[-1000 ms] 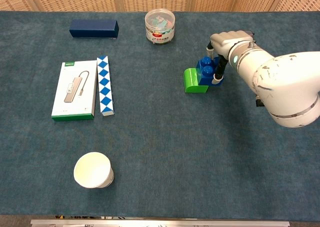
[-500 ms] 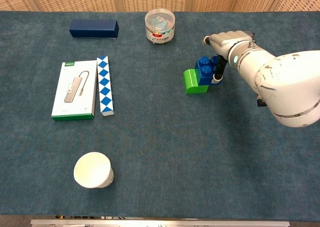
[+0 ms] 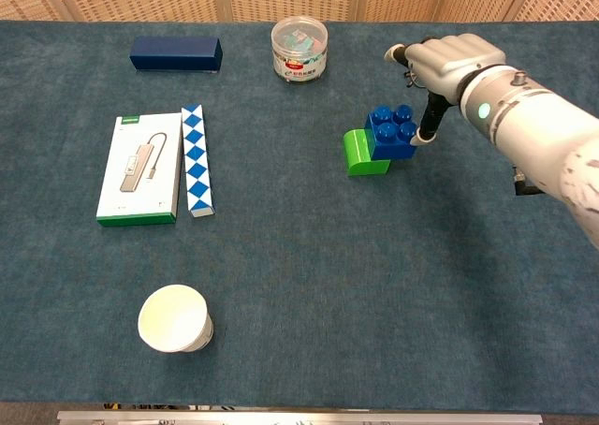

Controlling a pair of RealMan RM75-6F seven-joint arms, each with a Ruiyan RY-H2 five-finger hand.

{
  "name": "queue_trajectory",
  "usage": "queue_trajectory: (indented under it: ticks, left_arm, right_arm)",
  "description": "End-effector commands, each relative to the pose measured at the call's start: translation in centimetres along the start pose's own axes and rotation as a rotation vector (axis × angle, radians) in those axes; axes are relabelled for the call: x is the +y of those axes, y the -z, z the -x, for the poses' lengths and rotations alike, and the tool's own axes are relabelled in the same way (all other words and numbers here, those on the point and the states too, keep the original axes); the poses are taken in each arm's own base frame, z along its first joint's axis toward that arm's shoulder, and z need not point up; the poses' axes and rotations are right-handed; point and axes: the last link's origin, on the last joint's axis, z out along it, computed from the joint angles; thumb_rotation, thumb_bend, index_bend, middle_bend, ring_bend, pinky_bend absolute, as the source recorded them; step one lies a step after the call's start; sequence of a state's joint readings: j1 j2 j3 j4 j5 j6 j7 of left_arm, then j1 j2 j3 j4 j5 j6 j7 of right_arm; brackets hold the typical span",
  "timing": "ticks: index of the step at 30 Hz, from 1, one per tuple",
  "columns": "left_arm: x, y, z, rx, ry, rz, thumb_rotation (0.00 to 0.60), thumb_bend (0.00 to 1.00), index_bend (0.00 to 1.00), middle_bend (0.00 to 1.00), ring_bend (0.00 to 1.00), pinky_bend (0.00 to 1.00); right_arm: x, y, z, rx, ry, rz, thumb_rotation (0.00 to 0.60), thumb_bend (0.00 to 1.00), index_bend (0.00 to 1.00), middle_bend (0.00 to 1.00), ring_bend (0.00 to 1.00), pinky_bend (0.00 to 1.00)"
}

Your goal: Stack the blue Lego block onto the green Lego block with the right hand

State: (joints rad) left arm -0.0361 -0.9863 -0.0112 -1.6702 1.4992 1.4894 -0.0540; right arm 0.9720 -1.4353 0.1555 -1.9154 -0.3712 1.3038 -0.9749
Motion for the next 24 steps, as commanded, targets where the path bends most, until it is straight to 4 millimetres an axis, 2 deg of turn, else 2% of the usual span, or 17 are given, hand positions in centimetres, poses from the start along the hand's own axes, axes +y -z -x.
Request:
queue_trajectory:
  ticks: [1, 7, 12, 17, 24]
  left_arm:
    - [0.1, 0.0, 0.0, 0.001, -0.001, 0.001, 0.6, 0.35, 0.32, 0.41, 0.39, 0.5]
    - [0.3, 0.0, 0.2, -0.005, -0.005, 0.003, 0.6, 0.35, 0.32, 0.41, 0.39, 0.5]
    - [0.7, -0.1, 0.5, -0.016, -0.007, 0.01, 0.6, 0.35, 0.32, 0.41, 0.39, 0.5]
    - [1.1, -0.2, 0.7, -0.024, -0.008, 0.014, 0.6, 0.35, 0.33, 0.41, 0.39, 0.5]
    - [1.9, -0.4, 0.6, -0.022, -0.004, 0.027, 0.6, 0.35, 0.33, 0.41, 0.39, 0.5]
  right_arm:
    - [2.8, 3.0, 0.6, 0.05, 0.017, -0.04, 0.6, 0.01, 0.13, 0.14, 0.0, 0.12]
    - [6.6, 6.4, 1.5, 0.158, 0.109, -0.078, 0.6, 0.01, 0.15, 0.14, 0.0, 0.12]
    - [9.4, 9.9, 3.0, 0.251, 0.103, -0.079, 0.6, 0.04, 0.2, 0.14, 0.0, 0.12]
    - [12.5, 13.0, 4.9, 0.319, 0.091, -0.011, 0.6, 0.07, 0.24, 0.16, 0.0, 0.12]
    - [15.4, 15.0, 7.0, 0.349, 0.072, 0.112, 0.6, 0.08, 0.26, 0.16, 0.0, 0.12]
